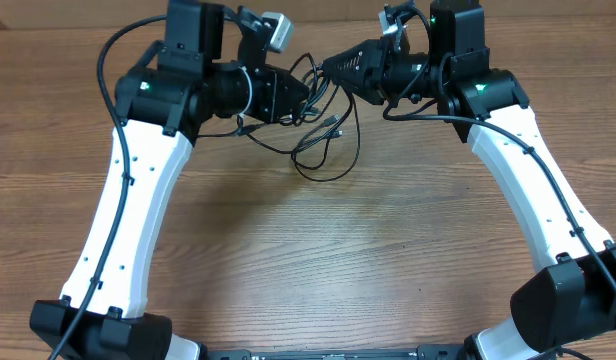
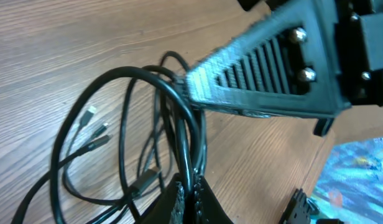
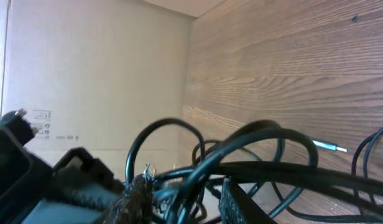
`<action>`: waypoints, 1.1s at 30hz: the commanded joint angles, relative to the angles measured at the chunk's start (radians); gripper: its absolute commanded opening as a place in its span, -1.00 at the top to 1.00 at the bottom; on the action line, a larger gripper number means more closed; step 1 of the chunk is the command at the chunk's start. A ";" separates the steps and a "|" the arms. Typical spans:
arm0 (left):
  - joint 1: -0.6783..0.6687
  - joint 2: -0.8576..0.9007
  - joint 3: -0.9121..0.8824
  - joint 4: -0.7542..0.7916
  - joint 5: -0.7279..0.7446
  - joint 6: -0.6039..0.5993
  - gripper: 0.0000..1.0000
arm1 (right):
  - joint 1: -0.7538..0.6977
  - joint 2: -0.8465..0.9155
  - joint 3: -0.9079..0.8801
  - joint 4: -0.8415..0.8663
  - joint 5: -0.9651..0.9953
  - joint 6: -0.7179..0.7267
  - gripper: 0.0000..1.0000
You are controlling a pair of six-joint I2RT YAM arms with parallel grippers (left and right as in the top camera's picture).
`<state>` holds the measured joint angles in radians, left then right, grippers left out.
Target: Untangle cables
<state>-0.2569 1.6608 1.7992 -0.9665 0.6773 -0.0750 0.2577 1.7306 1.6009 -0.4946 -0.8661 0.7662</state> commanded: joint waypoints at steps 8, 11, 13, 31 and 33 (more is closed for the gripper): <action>-0.018 -0.013 0.003 0.006 0.021 0.008 0.92 | 0.005 -0.013 0.022 0.003 0.045 -0.005 0.92; -0.018 -0.013 0.003 0.006 0.017 0.008 0.92 | 0.005 -0.013 0.022 0.003 0.047 -0.005 0.92; -0.019 -0.013 0.003 0.005 -0.008 0.008 0.92 | 0.005 -0.013 0.022 0.003 0.047 -0.005 0.92; -0.019 -0.013 0.003 -0.083 -0.500 -0.174 0.92 | -0.031 -0.014 0.022 0.032 -0.116 0.044 0.92; -0.019 -0.013 0.003 -0.083 -0.484 -0.173 0.91 | -0.031 -0.014 0.022 0.034 -0.115 0.044 0.92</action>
<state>-0.2687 1.6608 1.7992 -1.0550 0.2226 -0.2195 0.2302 1.7306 1.6009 -0.4709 -0.9405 0.7998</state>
